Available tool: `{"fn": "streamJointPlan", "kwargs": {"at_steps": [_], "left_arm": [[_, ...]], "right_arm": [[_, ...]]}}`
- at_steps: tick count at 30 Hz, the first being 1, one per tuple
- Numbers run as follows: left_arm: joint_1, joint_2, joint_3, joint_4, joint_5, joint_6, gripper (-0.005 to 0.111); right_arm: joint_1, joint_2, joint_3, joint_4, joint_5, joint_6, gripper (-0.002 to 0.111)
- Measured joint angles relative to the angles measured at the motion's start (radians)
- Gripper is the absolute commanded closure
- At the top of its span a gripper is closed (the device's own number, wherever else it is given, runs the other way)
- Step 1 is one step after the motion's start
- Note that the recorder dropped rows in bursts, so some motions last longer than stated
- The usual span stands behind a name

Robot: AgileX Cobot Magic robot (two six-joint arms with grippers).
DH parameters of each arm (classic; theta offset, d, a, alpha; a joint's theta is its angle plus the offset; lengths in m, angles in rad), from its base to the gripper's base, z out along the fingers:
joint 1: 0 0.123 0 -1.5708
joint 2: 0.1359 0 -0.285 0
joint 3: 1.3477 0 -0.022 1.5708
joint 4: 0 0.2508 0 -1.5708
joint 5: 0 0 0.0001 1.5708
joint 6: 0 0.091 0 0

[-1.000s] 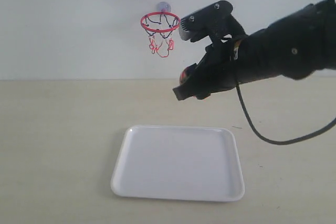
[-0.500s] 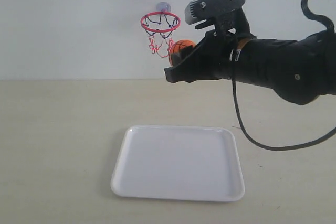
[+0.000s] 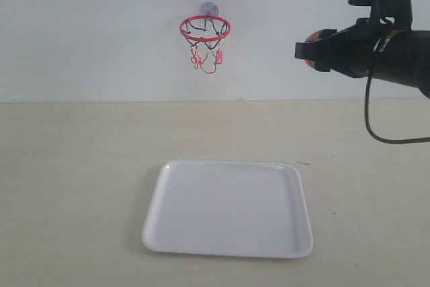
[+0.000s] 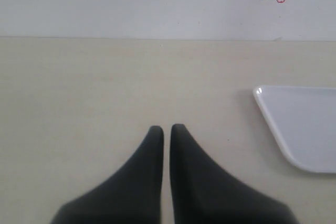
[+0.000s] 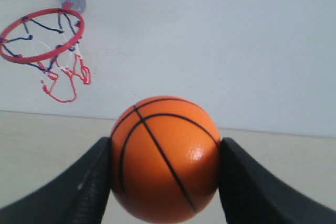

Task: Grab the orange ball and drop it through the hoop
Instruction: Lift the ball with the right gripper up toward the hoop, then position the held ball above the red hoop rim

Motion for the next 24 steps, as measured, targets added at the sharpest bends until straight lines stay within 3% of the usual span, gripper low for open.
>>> {"fn": "streamJointPlan", "kwargs": {"at_steps": [3, 11, 17, 24], "left_arm": [[0.000, 0.000, 0.000, 0.000, 0.000, 0.000, 0.103], [0.000, 0.000, 0.000, 0.000, 0.000, 0.000, 0.103], [0.000, 0.000, 0.000, 0.000, 0.000, 0.000, 0.103], [0.000, 0.000, 0.000, 0.000, 0.000, 0.000, 0.103]], "right_arm": [[0.000, 0.046, -0.073, -0.230, -0.062, 0.277, 0.108], [0.000, 0.332, -0.516, -1.164, -0.275, 1.307, 0.108], [0.000, 0.535, -0.820, -1.338, -0.411, 1.550, 0.108], [0.000, 0.647, -1.057, -1.522, -0.393, 1.744, 0.108]]}}
